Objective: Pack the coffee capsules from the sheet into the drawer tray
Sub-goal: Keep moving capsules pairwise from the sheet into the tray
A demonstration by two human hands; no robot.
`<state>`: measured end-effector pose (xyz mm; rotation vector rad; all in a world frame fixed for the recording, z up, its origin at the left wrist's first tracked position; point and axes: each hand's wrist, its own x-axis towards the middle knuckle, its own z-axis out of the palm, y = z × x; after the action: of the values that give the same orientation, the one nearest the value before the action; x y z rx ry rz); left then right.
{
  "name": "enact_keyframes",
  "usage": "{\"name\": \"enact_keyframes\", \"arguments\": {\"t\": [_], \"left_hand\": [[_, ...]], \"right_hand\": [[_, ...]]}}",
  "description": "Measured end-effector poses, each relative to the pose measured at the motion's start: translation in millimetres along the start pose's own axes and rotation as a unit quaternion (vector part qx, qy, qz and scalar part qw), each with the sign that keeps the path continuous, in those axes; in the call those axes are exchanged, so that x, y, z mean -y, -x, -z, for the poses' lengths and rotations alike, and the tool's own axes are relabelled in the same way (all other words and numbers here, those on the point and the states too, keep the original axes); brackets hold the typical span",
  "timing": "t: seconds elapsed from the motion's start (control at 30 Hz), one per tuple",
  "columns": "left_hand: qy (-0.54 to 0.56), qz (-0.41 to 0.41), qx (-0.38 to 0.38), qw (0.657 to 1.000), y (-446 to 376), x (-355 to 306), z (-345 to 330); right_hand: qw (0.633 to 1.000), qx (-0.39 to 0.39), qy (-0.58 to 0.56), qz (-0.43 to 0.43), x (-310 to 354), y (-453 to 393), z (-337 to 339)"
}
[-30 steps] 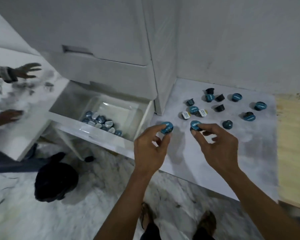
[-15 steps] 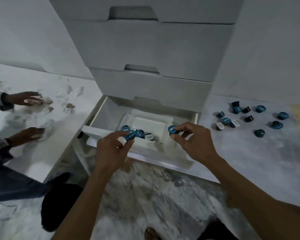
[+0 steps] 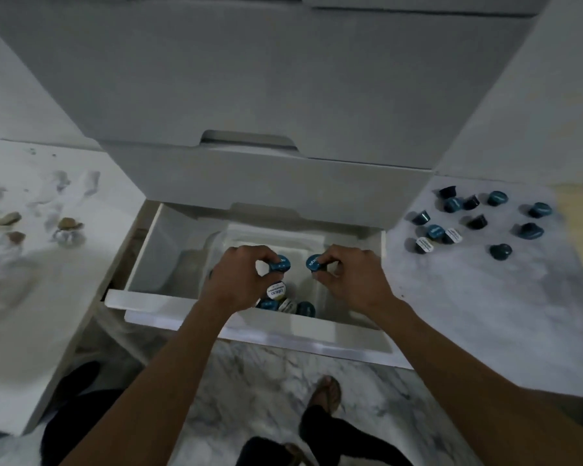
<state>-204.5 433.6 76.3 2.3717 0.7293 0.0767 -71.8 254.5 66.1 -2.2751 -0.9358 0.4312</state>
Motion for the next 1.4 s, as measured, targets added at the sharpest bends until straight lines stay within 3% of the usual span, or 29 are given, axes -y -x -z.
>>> {"name": "enact_keyframes", "arguments": {"t": [0.1, 0.33, 0.97, 1.4], "left_hand": [[-0.008, -0.022, 0.048, 0.999, -26, 11, -21], [-0.035, -0.018, 0.141, 0.989, -58, 25, -45], [0.018, -0.008, 0.221, 0.975, -81, 44, -49], [0.042, -0.02, 0.227, 0.973, -81, 39, -54]], "right_hand": [[0.995, 0.054, 0.084, -0.01, -6, -10, -10], [0.981, 0.12, 0.15, 0.006, -16, -27, -30], [0.973, 0.129, 0.194, 0.005, -12, -33, -35], [0.963, 0.17, 0.209, 0.005, -13, -36, -33]]}}
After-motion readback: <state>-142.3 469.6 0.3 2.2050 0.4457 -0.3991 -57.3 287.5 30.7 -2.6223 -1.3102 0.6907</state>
